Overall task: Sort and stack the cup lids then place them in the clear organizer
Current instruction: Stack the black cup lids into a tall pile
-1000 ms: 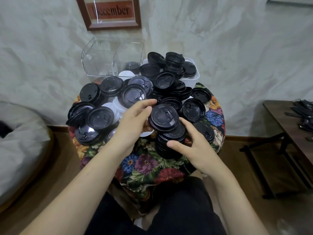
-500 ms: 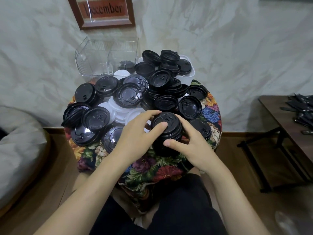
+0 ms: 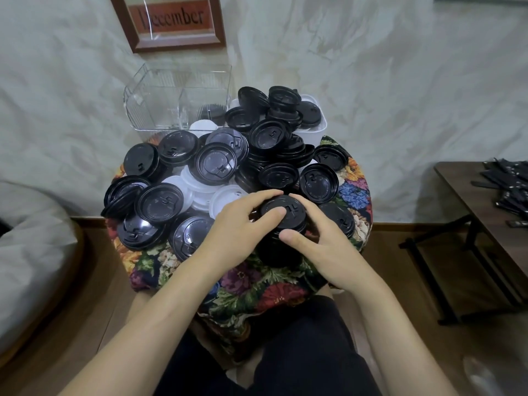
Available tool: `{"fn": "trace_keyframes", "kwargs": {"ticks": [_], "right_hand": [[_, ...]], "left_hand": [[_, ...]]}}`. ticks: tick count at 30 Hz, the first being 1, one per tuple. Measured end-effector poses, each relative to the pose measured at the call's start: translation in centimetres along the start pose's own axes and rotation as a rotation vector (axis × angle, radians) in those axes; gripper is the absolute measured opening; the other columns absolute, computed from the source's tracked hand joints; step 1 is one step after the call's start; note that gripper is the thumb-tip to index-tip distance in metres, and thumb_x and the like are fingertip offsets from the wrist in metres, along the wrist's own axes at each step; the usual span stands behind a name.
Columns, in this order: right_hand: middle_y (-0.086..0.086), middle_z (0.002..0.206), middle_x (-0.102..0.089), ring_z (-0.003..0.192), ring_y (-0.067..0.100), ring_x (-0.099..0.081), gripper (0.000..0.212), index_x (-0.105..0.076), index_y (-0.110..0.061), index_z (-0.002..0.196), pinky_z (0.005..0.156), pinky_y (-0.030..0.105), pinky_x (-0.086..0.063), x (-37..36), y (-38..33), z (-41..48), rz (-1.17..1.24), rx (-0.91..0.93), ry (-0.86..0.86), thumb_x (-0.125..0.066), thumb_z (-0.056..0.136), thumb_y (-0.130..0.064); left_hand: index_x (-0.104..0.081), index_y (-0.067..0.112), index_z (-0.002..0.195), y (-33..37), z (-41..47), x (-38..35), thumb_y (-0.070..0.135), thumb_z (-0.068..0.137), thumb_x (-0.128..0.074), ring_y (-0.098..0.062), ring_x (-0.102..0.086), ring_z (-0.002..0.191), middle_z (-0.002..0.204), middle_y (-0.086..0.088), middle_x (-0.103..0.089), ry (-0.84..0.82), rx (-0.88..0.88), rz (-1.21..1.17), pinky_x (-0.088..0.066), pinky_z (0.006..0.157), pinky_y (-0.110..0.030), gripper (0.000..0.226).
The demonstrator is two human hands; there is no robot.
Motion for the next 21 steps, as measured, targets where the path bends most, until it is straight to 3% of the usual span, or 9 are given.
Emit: {"fn": "trace_keyframes", "kwargs": {"ticks": [11, 15, 21], "right_hand": [[-0.031, 0.136, -0.06, 0.13, -0.01, -0.052, 0.075, -0.043, -0.038, 0.154, 0.108, 0.017, -0.04, 0.0, 0.3, 0.3, -0.004, -0.023, 0.006, -0.077, 0.088, -0.046], [-0.039, 0.131, -0.059, 0.126, -0.015, -0.052, 0.078, -0.041, -0.041, 0.155, 0.102, 0.006, -0.037, -0.2, 0.4, 0.3, -0.012, -0.038, 0.001, -0.078, 0.087, -0.046], [-0.034, 0.133, -0.061, 0.128, -0.011, -0.053, 0.077, -0.041, -0.042, 0.154, 0.109, 0.021, -0.039, -0.3, 0.4, 0.2, -0.023, -0.053, 0.017, -0.08, 0.088, -0.045]], "left_hand": [[-0.053, 0.04, 0.143, -1.3, -1.3, -1.5, 0.05, 0.102, -0.043, 0.001, -0.057, 0.127, 0.131, 0.023, -0.065, -0.024, -0.01, -0.099, -0.044, 0.112, -0.033, 0.044], [-0.046, 0.043, 0.146, -1.6, -1.6, -1.8, 0.049, 0.105, -0.036, -0.003, -0.055, 0.131, 0.136, 0.02, -0.062, -0.053, -0.006, -0.093, -0.042, 0.115, -0.038, 0.043], [-0.045, 0.046, 0.145, -1.7, -1.6, -1.8, 0.05, 0.106, -0.034, -0.001, -0.054, 0.131, 0.135, 0.021, -0.062, -0.083, -0.012, -0.12, -0.041, 0.115, -0.037, 0.04]]}}
Point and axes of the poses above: each hand's wrist, its own z-axis towards the middle knuckle, its own x-axis out of the back of the hand, y = z × x, the point moved 4 cm from there along z, towards the middle knuckle
